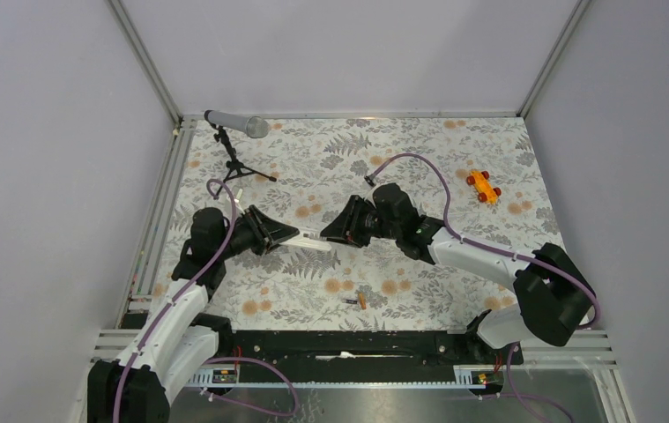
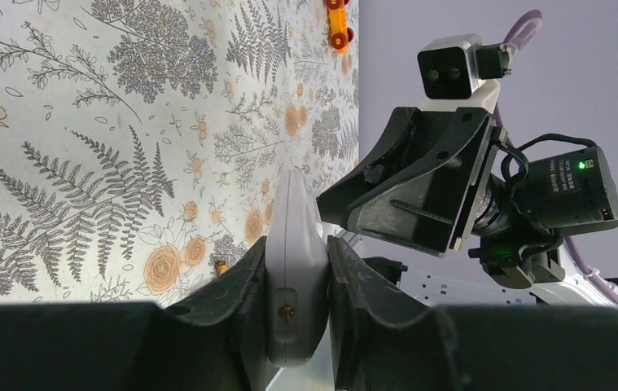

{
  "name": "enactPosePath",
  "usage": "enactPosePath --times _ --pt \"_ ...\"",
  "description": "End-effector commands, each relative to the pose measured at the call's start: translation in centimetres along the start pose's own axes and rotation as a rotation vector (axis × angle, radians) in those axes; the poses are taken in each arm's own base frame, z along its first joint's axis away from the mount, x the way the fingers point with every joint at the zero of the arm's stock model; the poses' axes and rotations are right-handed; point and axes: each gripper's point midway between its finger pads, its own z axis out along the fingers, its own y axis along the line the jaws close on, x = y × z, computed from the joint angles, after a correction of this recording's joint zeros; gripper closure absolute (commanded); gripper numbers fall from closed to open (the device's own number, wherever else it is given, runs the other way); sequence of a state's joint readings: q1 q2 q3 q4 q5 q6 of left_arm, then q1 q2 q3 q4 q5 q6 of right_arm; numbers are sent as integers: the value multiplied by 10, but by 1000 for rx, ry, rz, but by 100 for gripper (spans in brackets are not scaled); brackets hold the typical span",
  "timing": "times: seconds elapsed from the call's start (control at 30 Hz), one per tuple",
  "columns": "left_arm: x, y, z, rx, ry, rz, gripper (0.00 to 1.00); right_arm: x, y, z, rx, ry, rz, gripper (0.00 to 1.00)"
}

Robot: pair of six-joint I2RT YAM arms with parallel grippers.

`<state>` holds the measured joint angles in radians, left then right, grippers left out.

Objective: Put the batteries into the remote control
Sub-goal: Remove the battery cover from the remote control.

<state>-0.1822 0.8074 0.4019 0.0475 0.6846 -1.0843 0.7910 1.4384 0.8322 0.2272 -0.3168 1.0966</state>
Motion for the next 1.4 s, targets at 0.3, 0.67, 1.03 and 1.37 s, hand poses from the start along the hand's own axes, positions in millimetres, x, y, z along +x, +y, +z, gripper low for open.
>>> enactPosePath --times 0.3,0.67,1.03,1.37 --pt "-6 -46 -5 136 19 131 100 -9 18 -7 21 -32 -84 62" --pt "-6 -45 -5 133 14 132 100 -13 10 -6 67 -51 -95 62" --pt "-4 -47 -5 152 21 122 100 -6 16 2 16 -4 -81 61" --pt "-4 -59 -7 203 30 108 100 14 34 -3 -150 80 -33 62"
